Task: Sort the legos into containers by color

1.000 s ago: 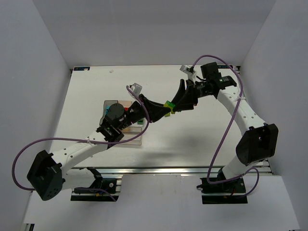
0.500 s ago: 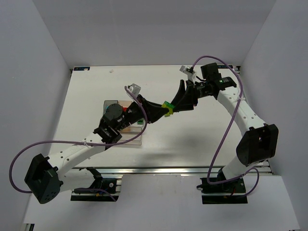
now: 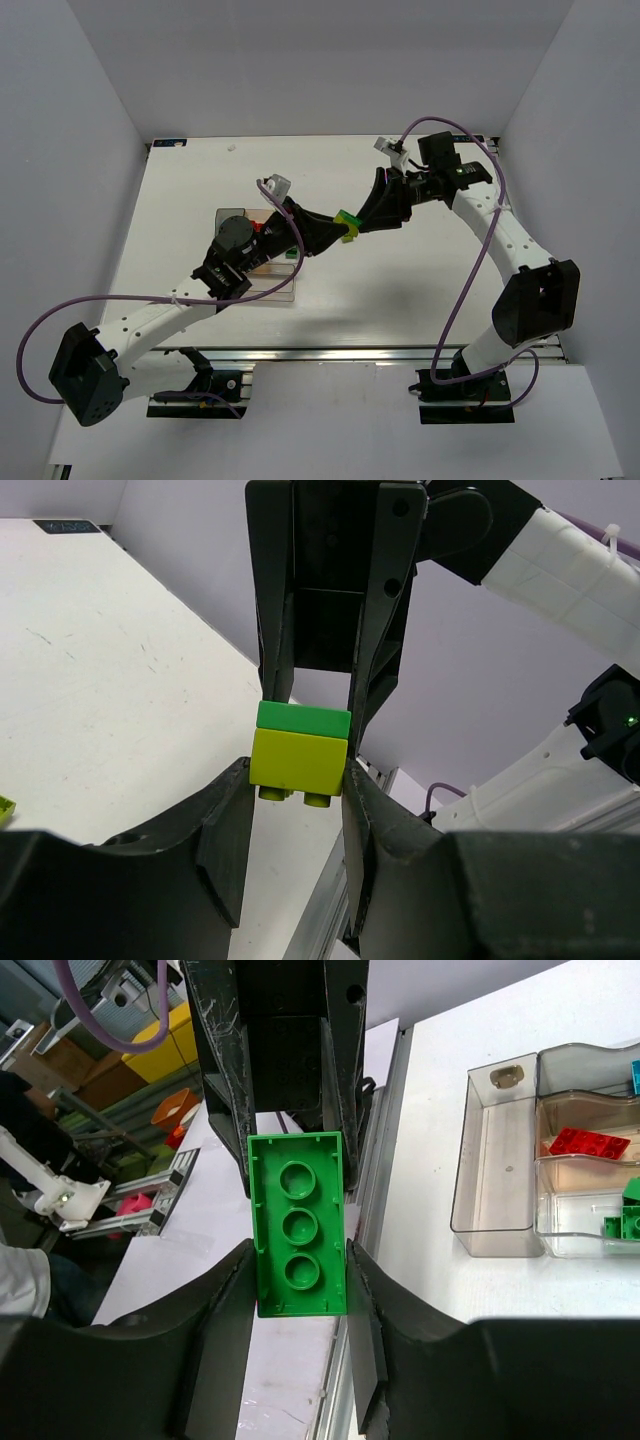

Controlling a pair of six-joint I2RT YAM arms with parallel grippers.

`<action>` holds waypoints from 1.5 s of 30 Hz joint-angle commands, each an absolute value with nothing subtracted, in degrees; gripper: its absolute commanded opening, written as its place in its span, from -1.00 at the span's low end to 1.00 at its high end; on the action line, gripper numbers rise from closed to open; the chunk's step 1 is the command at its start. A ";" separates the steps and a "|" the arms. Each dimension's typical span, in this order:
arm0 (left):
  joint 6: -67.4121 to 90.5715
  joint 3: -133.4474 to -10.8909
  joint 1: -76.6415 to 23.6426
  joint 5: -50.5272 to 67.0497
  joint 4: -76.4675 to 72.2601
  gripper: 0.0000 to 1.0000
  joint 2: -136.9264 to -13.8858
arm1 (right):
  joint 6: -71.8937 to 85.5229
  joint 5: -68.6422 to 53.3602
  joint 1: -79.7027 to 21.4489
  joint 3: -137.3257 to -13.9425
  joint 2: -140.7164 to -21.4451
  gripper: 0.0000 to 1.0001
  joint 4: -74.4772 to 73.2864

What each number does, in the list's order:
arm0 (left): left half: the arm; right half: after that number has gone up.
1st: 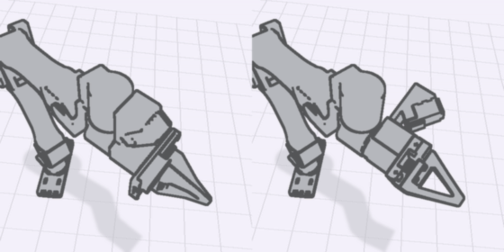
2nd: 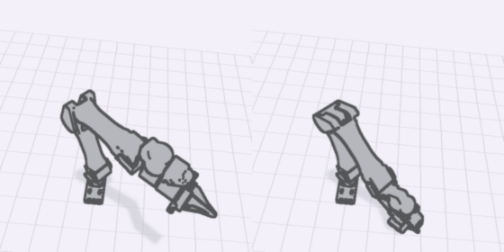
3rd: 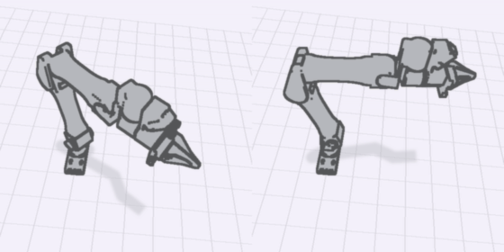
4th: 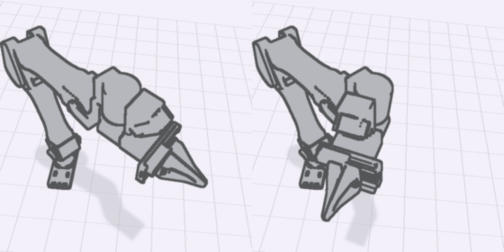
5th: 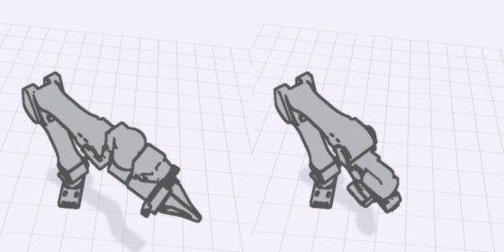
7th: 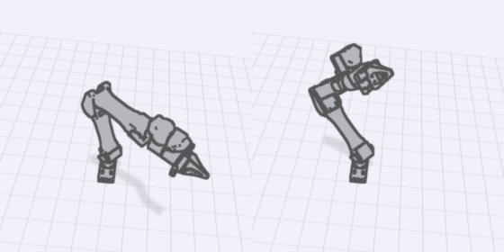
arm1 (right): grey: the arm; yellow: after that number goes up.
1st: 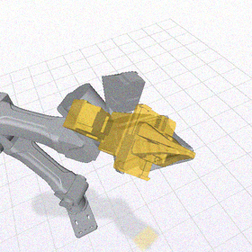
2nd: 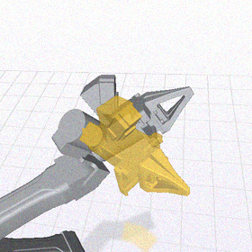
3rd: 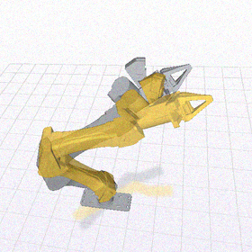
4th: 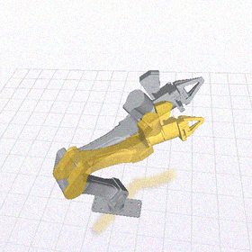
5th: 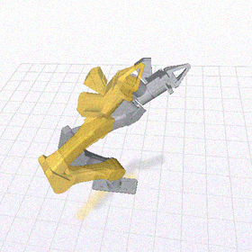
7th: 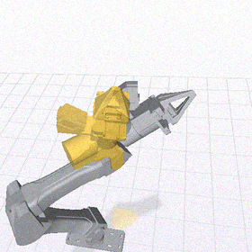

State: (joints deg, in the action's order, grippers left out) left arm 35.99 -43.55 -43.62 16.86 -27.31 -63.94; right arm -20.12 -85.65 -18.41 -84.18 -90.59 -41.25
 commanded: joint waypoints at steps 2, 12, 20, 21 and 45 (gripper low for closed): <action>34.81 -44.30 -43.59 16.79 -26.90 -0.92 -61.88 | -20.30 -94.75 -18.37 -83.50 -88.42 -1.00 -39.55; 33.93 -40.87 -43.07 13.89 -18.56 -0.97 -54.68 | -20.48 -93.60 -16.96 -84.81 -89.21 -1.00 -38.41; 33.40 -38.41 -43.07 9.06 -12.23 -0.98 -48.34 | -20.65 -90.45 -16.52 -85.17 -90.00 -1.00 -37.97; 33.31 -38.32 -43.07 8.18 -11.26 -0.98 -48.08 | -21.09 -88.26 -16.87 -84.82 -90.00 -1.00 -37.97; 58.00 -43.68 -43.07 -33.04 51.05 -0.99 -32.34 | -10.72 -28.39 -37.97 -89.63 -110.90 -1.00 -11.34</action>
